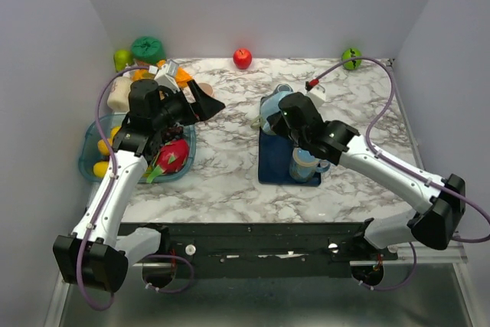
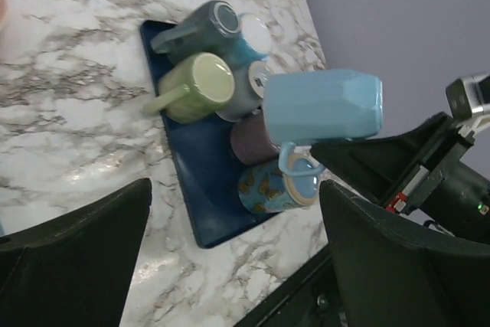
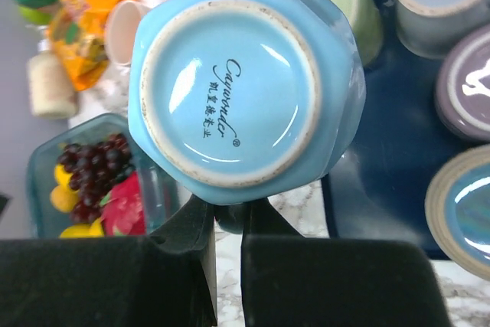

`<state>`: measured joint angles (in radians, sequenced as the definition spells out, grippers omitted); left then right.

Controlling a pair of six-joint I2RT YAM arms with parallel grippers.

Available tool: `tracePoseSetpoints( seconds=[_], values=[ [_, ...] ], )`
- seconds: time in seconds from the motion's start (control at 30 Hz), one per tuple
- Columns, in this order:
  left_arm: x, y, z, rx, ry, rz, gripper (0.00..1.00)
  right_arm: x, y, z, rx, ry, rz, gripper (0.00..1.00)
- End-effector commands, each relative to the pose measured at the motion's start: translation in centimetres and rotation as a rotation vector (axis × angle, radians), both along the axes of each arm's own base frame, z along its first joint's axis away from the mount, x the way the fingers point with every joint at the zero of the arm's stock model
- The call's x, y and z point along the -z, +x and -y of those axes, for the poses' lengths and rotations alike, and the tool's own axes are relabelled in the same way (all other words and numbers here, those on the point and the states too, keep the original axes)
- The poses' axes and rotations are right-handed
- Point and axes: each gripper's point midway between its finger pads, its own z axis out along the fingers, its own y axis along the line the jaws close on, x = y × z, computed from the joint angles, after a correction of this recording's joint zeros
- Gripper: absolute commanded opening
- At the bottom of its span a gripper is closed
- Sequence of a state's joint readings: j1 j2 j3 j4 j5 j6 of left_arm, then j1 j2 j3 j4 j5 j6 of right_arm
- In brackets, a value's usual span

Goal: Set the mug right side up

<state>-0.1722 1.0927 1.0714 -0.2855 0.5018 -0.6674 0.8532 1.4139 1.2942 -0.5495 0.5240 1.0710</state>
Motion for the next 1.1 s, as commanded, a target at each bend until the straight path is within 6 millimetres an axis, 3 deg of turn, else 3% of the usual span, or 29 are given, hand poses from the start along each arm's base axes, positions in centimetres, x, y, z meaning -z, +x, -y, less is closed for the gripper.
tracePoseSetpoints(
  seconds=[0.0, 0.17, 0.37, 0.53, 0.77, 1.07],
  values=[
    [-2.9, -2.3, 4.1, 0.18, -0.144, 0.052, 0.99, -9.6, 0.3, -2.3, -0.159, 0.181, 0.303, 0.0],
    [-3.3, -3.8, 7.8, 0.277, -0.207, 0.026, 0.99, -13.8, -1.2, -2.2, -0.229, 0.253, 0.391, 0.0],
    [-4.5, -4.1, 8.9, 0.32, -0.279, 0.055, 0.96, -18.3, -2.9, -2.4, -0.318, 0.344, 0.524, 0.0],
    [-6.7, -5.2, 9.5, 0.402, -0.342, 0.115, 0.96, -21.2, -4.4, -2.7, -0.39, 0.419, 0.629, 0.0],
    [-10.4, -6.6, 10.0, 0.485, -0.489, 0.174, 0.96, -24.3, -6.0, -2.8, -0.455, 0.497, 0.707, 0.0],
    [-13.2, -7.4, 11.0, 0.559, -0.623, 0.148, 0.79, -26.2, -7.1, -3.5, -0.517, 0.572, 0.767, 0.0]
  ],
)
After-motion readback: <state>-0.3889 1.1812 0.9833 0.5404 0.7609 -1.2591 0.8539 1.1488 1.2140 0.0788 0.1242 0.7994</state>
